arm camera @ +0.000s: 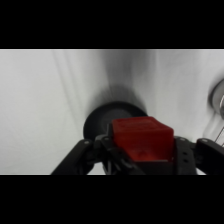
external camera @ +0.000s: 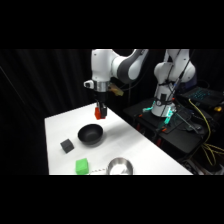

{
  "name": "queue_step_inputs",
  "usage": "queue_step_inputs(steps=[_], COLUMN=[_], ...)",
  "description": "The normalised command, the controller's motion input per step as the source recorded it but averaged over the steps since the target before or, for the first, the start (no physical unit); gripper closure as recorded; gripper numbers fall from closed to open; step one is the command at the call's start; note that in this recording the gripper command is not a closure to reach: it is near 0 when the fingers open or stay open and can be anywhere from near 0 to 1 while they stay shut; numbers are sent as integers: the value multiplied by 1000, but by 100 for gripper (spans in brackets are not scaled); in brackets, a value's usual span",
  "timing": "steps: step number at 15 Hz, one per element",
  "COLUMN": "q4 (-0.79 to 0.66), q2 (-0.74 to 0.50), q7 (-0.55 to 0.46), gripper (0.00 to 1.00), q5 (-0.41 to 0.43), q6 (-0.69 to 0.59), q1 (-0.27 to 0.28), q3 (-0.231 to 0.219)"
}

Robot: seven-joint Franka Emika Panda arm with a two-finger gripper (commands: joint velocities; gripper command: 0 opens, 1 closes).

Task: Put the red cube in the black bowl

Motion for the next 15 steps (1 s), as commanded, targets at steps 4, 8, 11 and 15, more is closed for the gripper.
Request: queue_step_inputs(steps=[4, 8, 11, 15], q4=[472, 497, 429, 355], q2=[359, 511, 460, 325], q7=[2, -100, -171, -180], gripper=[100, 100, 100, 0], q5=[77, 212, 240, 197], q6=[-16, -21, -37, -72], q1=[-89, -52, -67, -85], q3=[-8, 40, 93, 100])
